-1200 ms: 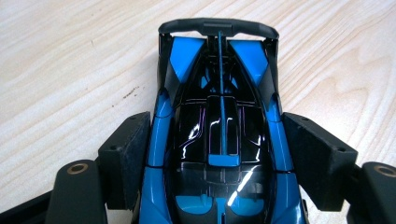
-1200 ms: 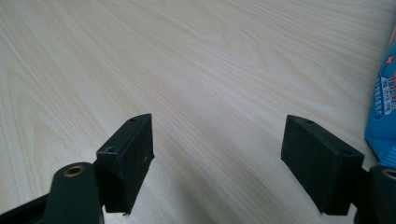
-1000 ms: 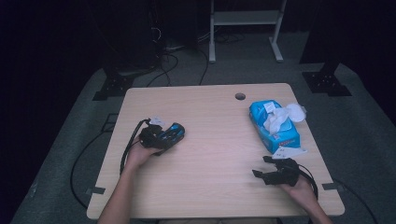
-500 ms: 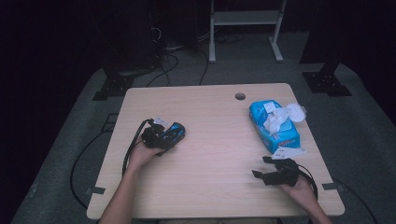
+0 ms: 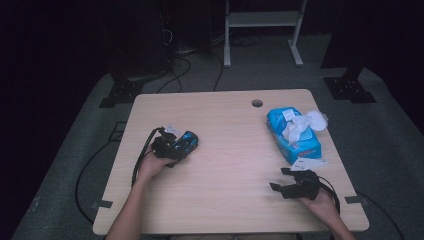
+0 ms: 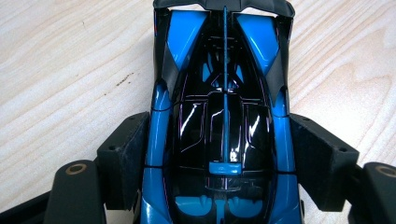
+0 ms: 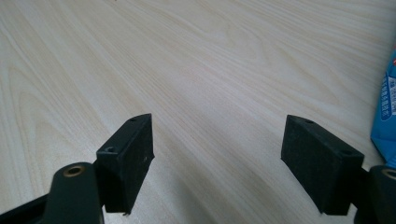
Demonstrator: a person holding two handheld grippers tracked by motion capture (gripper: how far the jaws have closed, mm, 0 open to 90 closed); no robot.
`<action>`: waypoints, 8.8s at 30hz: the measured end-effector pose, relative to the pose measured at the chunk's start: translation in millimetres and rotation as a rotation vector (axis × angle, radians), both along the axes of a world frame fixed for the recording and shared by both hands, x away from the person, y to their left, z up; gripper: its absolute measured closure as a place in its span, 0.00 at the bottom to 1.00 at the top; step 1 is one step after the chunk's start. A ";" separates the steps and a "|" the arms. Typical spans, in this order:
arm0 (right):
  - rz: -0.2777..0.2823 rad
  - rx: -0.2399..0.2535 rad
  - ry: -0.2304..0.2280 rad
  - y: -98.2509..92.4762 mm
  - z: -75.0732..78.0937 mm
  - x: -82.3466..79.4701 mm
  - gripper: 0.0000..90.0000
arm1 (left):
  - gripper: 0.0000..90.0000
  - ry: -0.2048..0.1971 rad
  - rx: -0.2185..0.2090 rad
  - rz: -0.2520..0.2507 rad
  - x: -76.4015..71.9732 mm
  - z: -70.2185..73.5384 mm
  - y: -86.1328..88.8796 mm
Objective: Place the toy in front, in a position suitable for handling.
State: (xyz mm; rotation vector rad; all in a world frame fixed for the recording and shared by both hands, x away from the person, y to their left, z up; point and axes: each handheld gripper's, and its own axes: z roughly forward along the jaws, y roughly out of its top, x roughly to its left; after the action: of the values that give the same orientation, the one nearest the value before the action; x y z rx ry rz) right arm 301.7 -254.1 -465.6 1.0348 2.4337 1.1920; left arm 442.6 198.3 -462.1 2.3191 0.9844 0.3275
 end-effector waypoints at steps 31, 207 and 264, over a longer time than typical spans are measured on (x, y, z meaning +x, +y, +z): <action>0.002 -0.001 0.001 1.0 -0.1 0.3 0.27 | 0.30 -0.003 0.011 -0.018 -1.4 4.0 -0.7; 0.216 -0.089 -0.057 125.6 17.9 35.8 0.95 | 0.26 -0.049 -0.055 -0.472 -76.9 -7.4 -99.2; 0.205 0.018 0.078 172.5 10.4 64.9 0.95 | 0.29 -0.053 -0.077 -0.483 -76.0 -8.5 -97.8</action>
State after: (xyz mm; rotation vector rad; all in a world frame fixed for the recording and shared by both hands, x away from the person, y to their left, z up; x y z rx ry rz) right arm 366.6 -81.6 -455.2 0.8683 2.6477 1.2592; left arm 366.6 100.5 -470.6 2.3711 0.3803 0.1487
